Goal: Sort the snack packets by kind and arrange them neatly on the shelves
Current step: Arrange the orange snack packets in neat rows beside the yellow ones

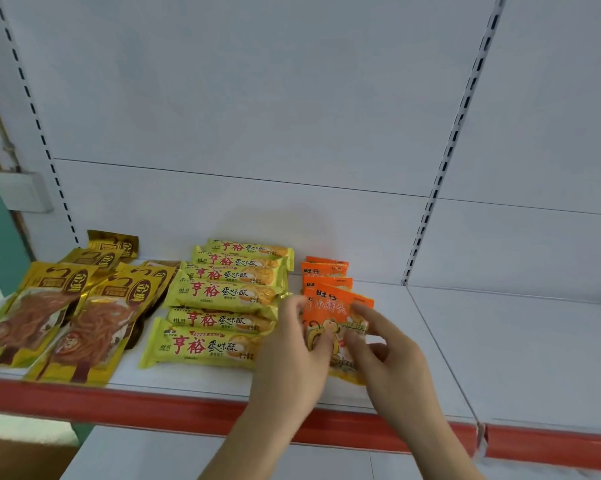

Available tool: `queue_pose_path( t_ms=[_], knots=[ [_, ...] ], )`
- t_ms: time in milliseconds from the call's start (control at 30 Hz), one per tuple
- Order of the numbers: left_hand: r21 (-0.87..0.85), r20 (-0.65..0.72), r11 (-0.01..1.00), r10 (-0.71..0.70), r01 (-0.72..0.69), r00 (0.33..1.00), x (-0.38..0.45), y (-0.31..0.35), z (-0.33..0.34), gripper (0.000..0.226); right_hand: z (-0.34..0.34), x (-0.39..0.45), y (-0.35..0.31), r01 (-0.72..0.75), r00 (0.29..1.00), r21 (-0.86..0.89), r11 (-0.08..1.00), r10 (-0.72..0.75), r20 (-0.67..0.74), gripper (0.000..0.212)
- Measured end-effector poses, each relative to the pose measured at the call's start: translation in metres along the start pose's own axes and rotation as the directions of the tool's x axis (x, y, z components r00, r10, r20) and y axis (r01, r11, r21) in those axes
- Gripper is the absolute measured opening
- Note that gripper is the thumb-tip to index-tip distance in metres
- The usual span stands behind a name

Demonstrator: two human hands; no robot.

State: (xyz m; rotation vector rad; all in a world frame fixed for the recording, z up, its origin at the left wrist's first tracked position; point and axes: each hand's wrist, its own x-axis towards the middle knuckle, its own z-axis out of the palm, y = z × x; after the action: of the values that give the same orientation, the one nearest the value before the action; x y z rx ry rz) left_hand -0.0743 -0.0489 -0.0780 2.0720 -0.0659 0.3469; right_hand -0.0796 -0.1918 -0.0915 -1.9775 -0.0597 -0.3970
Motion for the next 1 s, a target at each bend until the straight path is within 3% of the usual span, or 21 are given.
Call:
queue_pose_path(
  t_ms=[67,100,200,333,467,633,767,1000],
  knots=[
    [0.293,0.01,0.931,0.224,-0.217,0.975,-0.003,-0.003,0.003,0.052,0.002,0.004,0.007,0.069,0.997,-0.163,0.984,-0.071,-0.007,0.037],
    [0.382,0.03,0.888,0.265,-0.256,0.964,-0.004,-0.005,0.005,0.058,0.003,0.003,0.011,0.125,0.992,-0.263,0.957,-0.128,0.009,0.036],
    [0.589,0.11,0.772,0.214,-0.237,0.971,-0.009,-0.011,0.013,0.06,0.009,0.0,0.025,0.248,0.968,-0.548,0.799,-0.231,0.102,0.038],
    [0.701,0.159,0.659,0.232,-0.275,0.96,-0.01,-0.025,0.025,0.057,0.009,0.0,0.02,0.191,0.978,-0.731,0.655,-0.061,0.2,0.057],
    [0.719,0.143,0.617,0.32,-0.321,0.937,-0.008,-0.029,0.026,0.044,0.002,-0.005,0.014,0.232,0.949,-0.786,0.574,0.043,0.311,0.077],
    [0.712,0.137,0.622,0.332,-0.326,0.933,-0.009,-0.033,0.022,0.028,0.004,-0.007,0.013,0.239,0.945,-0.798,0.553,0.055,0.321,0.074],
    [0.644,0.107,0.678,0.379,-0.354,0.919,-0.007,-0.03,0.018,0.031,0.002,-0.01,0.014,0.178,0.974,-0.772,0.611,0.001,0.226,0.074],
    [0.557,0.08,0.725,0.438,-0.405,0.895,-0.012,-0.011,0.033,0.052,-0.032,-0.028,0.019,0.065,0.996,-0.833,0.549,-0.087,0.02,0.071]
  ],
)
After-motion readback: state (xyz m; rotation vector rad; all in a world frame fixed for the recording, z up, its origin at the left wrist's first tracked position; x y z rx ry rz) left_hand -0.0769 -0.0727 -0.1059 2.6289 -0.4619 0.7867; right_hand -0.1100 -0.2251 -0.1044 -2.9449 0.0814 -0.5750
